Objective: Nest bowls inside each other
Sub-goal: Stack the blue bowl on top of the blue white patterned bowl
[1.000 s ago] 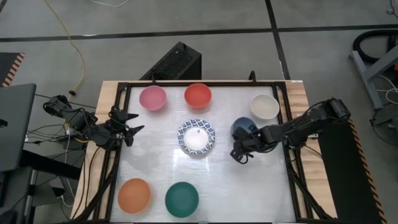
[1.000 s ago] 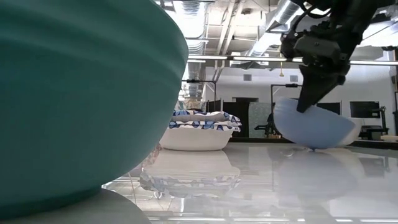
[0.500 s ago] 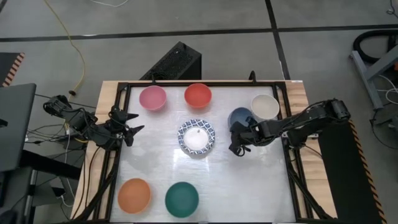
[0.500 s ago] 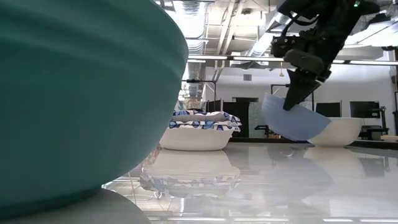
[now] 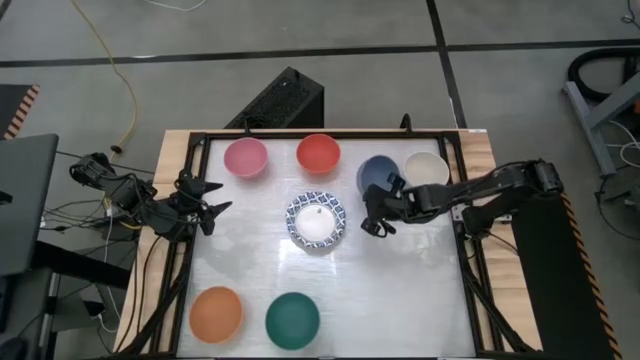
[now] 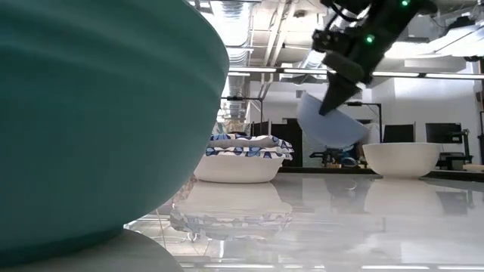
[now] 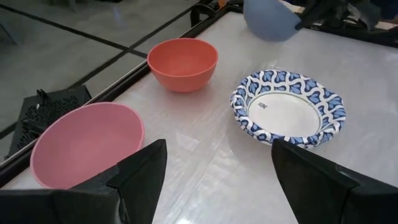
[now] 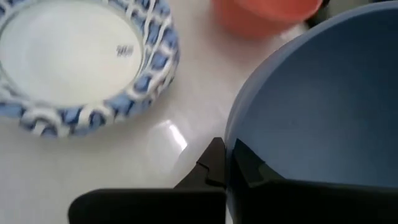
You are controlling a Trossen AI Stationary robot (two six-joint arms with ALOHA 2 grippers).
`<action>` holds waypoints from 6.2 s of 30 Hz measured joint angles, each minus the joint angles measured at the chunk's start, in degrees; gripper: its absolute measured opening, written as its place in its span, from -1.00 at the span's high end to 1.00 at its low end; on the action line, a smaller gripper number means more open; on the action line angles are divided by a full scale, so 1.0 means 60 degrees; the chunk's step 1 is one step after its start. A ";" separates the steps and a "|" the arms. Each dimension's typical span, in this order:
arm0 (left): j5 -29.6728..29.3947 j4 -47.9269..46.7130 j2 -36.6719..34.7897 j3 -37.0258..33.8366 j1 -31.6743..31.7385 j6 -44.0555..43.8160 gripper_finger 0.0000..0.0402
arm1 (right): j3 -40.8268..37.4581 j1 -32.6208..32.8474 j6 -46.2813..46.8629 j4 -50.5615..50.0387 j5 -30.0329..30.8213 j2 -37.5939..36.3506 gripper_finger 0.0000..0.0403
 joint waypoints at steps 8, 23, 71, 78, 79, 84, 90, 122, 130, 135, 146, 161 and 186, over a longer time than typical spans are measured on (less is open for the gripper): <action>-0.0001 0.0000 0.0000 0.0000 0.0002 0.0021 -0.39 | 0.1018 -0.0253 -0.1456 0.0005 0.0127 -0.0001 0.96; -0.0001 0.0000 0.0003 0.0000 0.0000 0.0025 -0.39 | 0.1375 -0.0202 -0.5267 0.3359 -0.0096 -0.0001 0.96; -0.0074 0.0029 -0.0001 0.0000 0.0004 0.0258 -0.39 | 0.8925 0.0580 -1.0618 -0.5641 -0.4167 0.5809 0.96; -0.0005 0.0018 -0.0001 0.0000 0.0003 0.0244 -0.39 | 0.9069 0.0298 -1.0871 -0.5828 -0.4253 0.6069 0.96; -0.0007 0.0018 -0.0001 0.0000 0.0000 0.0244 -0.39 | 0.9069 0.0218 -1.0790 -0.5899 -0.4395 0.6072 0.96; -0.0001 0.0007 -0.0001 0.0000 0.0004 0.0244 -0.39 | 0.9069 -0.0157 -1.0765 -0.5867 -0.4979 0.6072 0.96; 0.0006 0.0004 -0.0001 0.0000 0.0004 0.0244 -0.39 | 0.9065 -0.0498 -1.0761 -0.5784 -0.5233 0.6108 0.96; 0.0101 -0.0076 -0.0001 0.0000 0.0000 0.0159 -0.39 | 0.7233 -0.0497 -1.0579 -0.4085 -0.5958 0.6094 0.96; 0.0101 -0.0076 -0.0001 0.0000 0.0000 0.0153 -0.39 | 0.7233 -0.0497 -1.0266 -0.4140 -0.6023 0.6094 0.96; 0.0101 -0.0076 -0.0001 0.0000 0.0000 0.0149 -0.39 | 0.7233 -0.0497 -1.0255 -0.4135 -0.6115 0.6094 0.96; 0.0094 -0.0076 -0.0001 0.0000 0.0000 0.0145 -0.39 | 0.7233 -0.0497 -1.0226 -0.4111 -0.6180 0.6094 0.93; 0.0095 -0.0076 -0.0001 0.0000 0.0000 0.0142 -0.39 | 0.7233 -0.0559 -0.8939 -0.4031 -0.5989 0.6094 0.74; 0.0101 -0.0075 -0.0001 0.0000 0.0000 0.0139 -0.39 | 0.7233 -0.0725 -0.6681 -0.3670 -0.5894 0.6094 0.61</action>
